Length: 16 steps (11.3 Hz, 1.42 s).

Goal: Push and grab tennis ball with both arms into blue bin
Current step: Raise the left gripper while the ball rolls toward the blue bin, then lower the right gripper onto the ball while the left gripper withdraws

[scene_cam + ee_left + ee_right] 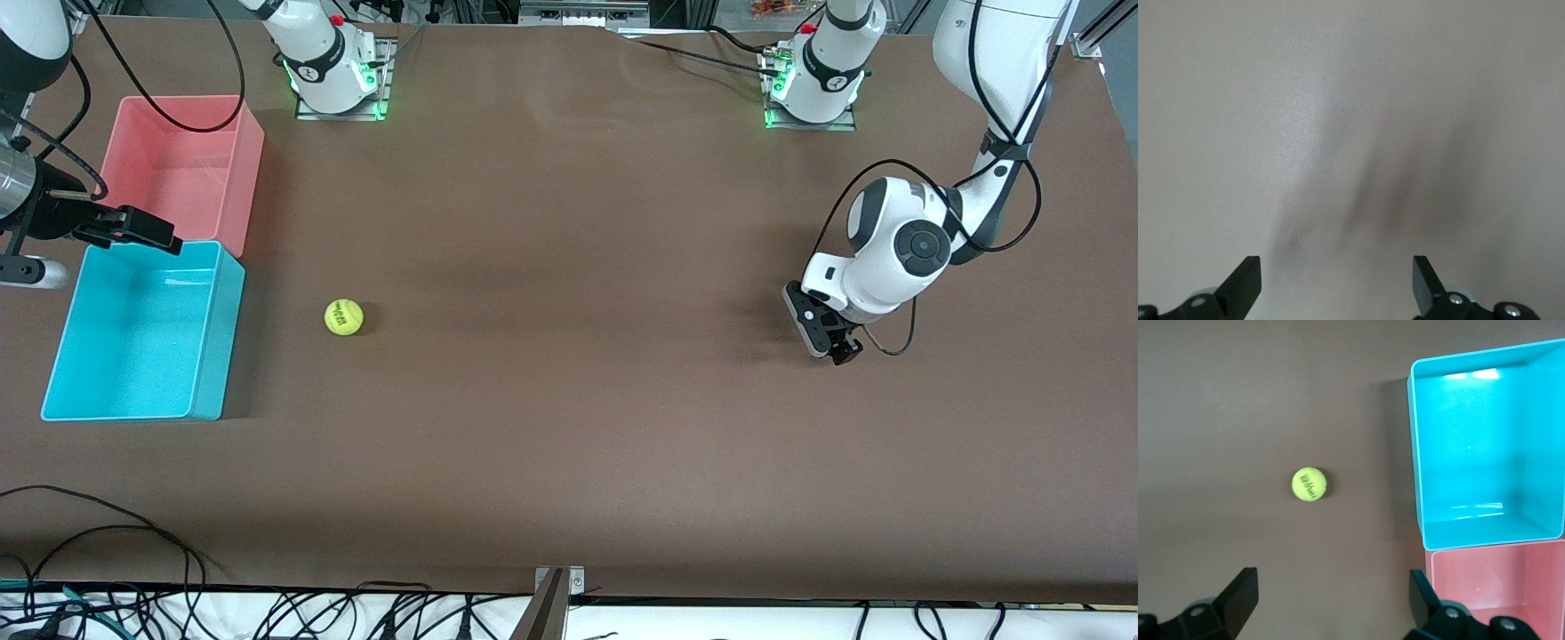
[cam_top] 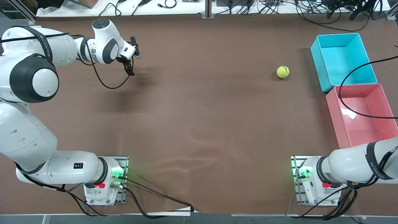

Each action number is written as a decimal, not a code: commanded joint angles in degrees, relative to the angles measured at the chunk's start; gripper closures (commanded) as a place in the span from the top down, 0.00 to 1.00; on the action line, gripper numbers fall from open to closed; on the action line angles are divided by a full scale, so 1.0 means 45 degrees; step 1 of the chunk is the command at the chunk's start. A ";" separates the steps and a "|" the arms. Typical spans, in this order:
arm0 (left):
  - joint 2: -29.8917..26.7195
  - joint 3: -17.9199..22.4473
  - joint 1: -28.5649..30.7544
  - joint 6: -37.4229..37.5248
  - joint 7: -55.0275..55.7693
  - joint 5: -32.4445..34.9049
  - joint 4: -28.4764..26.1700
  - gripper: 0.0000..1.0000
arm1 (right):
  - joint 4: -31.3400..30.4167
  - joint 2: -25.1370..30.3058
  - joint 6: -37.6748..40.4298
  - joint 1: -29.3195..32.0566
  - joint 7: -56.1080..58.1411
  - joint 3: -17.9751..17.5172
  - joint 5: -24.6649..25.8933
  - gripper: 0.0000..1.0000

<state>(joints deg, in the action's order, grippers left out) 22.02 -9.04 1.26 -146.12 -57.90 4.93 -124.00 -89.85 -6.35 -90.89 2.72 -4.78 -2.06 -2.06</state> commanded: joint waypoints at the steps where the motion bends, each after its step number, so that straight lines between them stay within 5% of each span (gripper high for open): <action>1: -0.5345 0.0037 0.0248 0.2276 0.0268 0.0448 -0.1742 1.00 | 0.0124 -0.0131 0.0060 0.0078 0.0065 0.0009 -0.0109 1.00; 14: -0.5480 0.0428 0.0502 0.2237 0.0112 0.0448 -0.1800 1.00 | 0.0143 -0.0131 0.0430 -0.0096 -0.0090 -0.0029 -0.0012 1.00; 16: -0.5771 0.0486 0.0521 0.2295 0.0171 0.0429 -0.1490 1.00 | 0.0065 -0.0460 0.0393 -0.0390 0.1536 -0.0010 0.0415 1.00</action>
<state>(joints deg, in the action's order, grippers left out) -2.39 -6.87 3.18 -135.31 -57.75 4.99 -131.50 -89.80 -7.00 -89.86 2.12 -4.67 -2.05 -1.97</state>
